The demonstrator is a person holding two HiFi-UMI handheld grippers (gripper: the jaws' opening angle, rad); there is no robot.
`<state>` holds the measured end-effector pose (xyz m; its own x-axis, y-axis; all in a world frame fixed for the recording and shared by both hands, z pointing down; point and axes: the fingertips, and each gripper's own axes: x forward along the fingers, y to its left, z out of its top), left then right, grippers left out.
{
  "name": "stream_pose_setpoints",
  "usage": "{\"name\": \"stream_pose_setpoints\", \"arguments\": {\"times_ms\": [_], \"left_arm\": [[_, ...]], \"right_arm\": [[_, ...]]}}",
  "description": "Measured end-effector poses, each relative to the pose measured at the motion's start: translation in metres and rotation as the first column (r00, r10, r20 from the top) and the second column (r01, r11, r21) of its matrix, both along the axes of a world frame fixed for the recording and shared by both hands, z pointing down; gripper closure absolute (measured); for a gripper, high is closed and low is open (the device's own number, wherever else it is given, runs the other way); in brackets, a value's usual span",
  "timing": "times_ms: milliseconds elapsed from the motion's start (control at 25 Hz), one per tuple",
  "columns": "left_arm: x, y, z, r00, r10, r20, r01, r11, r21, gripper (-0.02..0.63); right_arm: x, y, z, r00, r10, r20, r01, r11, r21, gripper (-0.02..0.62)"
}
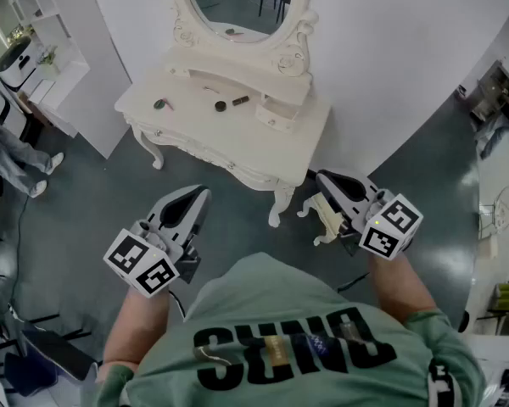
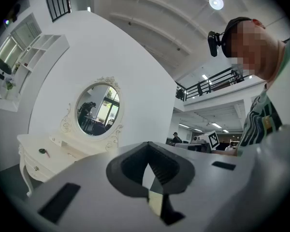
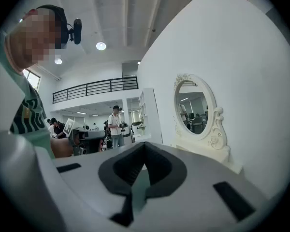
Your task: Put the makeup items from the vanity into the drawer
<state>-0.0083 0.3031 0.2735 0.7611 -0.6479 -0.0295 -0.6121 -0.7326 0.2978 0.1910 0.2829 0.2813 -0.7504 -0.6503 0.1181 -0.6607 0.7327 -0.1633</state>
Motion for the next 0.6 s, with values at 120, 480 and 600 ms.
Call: {"name": "stream_pose_setpoints", "arguments": {"times_ms": [120, 480, 600], "left_arm": [[0.002, -0.003, -0.001, 1.0, 0.002, 0.003, -0.002, 1.0, 0.001, 0.598], [0.01, -0.004, -0.003, 1.0, 0.003, 0.004, -0.003, 1.0, 0.001, 0.598], [0.014, -0.008, -0.002, 1.0, 0.001, 0.008, -0.001, 1.0, 0.0, 0.598]], "right_arm": [[0.002, -0.003, 0.0, 1.0, 0.0, -0.001, 0.0, 1.0, 0.001, 0.586], [0.009, -0.004, -0.003, 1.0, 0.0, 0.0, 0.0, 1.0, 0.005, 0.586], [0.012, -0.007, -0.002, 1.0, -0.003, 0.0, 0.003, 1.0, 0.002, 0.586]]}}
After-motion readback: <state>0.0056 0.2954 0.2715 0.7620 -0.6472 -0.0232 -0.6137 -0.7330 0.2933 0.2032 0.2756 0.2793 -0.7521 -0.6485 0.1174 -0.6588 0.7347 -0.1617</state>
